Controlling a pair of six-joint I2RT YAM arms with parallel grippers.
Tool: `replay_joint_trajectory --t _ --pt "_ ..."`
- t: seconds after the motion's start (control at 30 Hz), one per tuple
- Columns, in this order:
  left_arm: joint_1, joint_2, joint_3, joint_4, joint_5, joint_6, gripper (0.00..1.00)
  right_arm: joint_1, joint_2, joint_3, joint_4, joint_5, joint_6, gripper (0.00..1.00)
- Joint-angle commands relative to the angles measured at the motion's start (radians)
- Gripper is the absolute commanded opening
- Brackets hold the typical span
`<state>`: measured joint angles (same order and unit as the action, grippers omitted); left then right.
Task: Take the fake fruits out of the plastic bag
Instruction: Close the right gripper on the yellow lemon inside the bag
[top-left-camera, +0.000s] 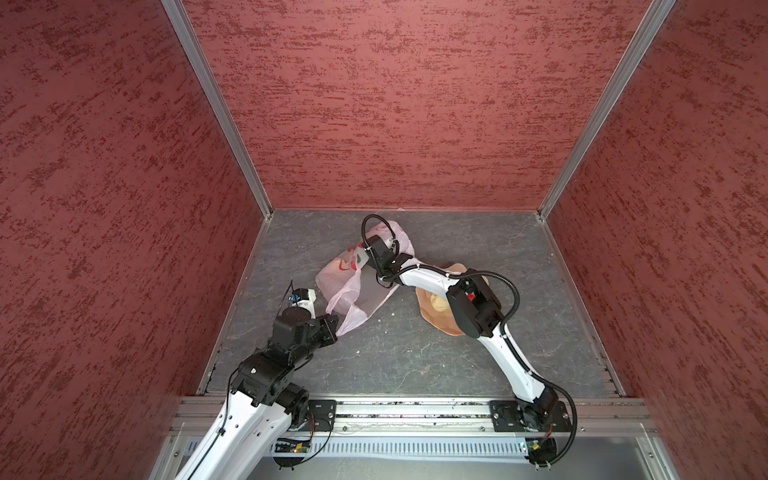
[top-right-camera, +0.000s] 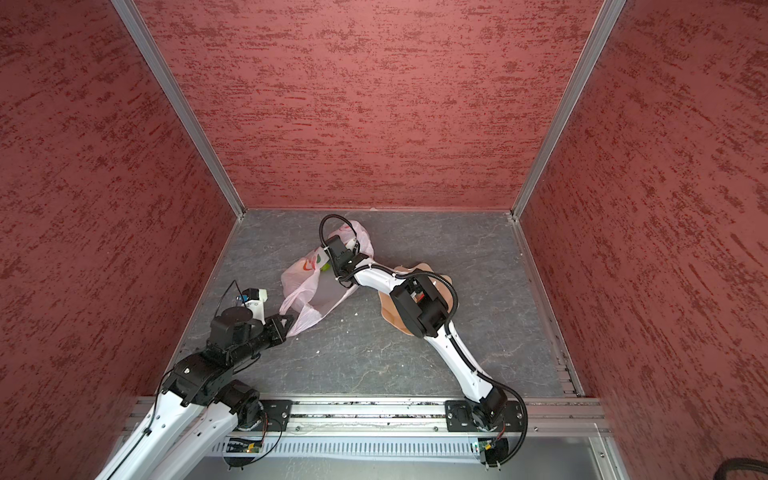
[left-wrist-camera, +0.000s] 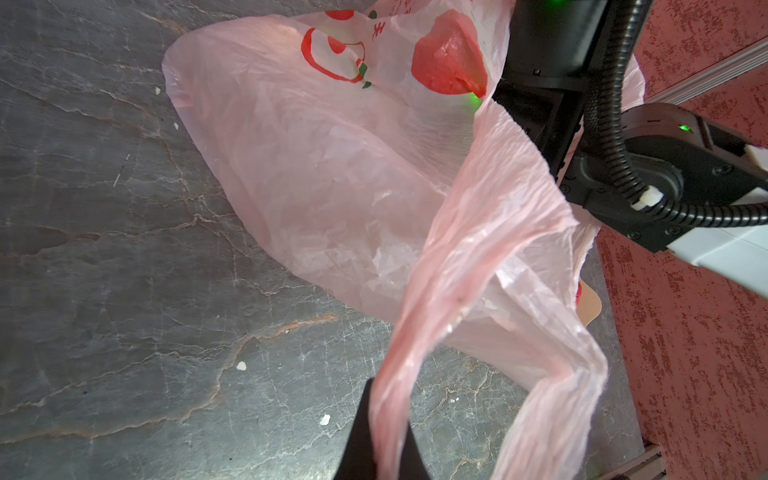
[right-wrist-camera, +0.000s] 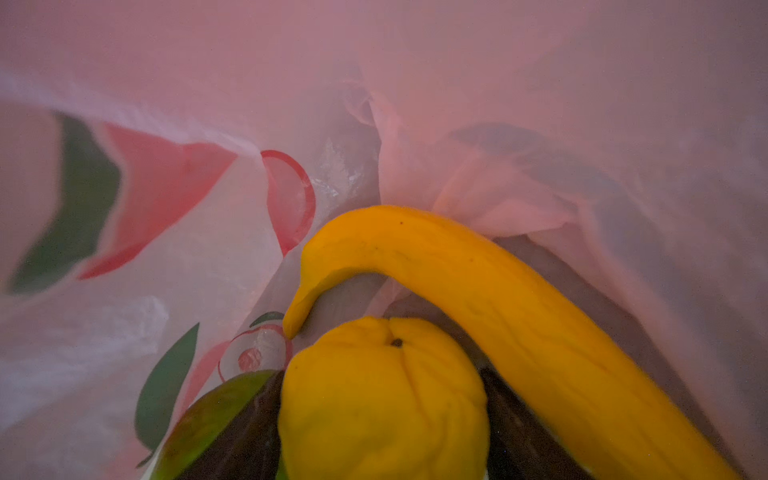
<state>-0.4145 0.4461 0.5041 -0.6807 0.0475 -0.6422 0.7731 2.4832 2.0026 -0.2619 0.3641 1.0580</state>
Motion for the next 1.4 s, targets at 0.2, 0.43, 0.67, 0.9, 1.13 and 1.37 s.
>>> replay_joint_trajectory --t 0.2,0.43,0.67,0.9,1.13,1.37 --pt "0.005 -0.007 -0.004 -0.006 0.0 -0.001 0.06 -0.02 0.047 0.024 0.001 -0.037 0.019 0.72" --pt "0.002 -0.001 -0.009 -0.002 0.002 -0.002 0.06 -0.025 0.057 0.025 0.01 -0.05 0.014 0.63" --pt "0.004 0.002 -0.009 0.001 -0.003 0.003 0.06 -0.025 0.047 0.008 0.043 -0.05 0.004 0.44" --pt "0.005 -0.008 -0.005 -0.01 -0.03 -0.011 0.06 -0.021 -0.032 -0.098 0.148 -0.082 -0.045 0.35" --pt "0.005 0.018 0.014 0.005 -0.07 -0.025 0.06 -0.002 -0.204 -0.273 0.187 -0.098 -0.122 0.34" --pt "0.003 0.029 0.065 0.029 -0.108 -0.034 0.06 0.06 -0.358 -0.447 0.206 -0.151 -0.186 0.34"
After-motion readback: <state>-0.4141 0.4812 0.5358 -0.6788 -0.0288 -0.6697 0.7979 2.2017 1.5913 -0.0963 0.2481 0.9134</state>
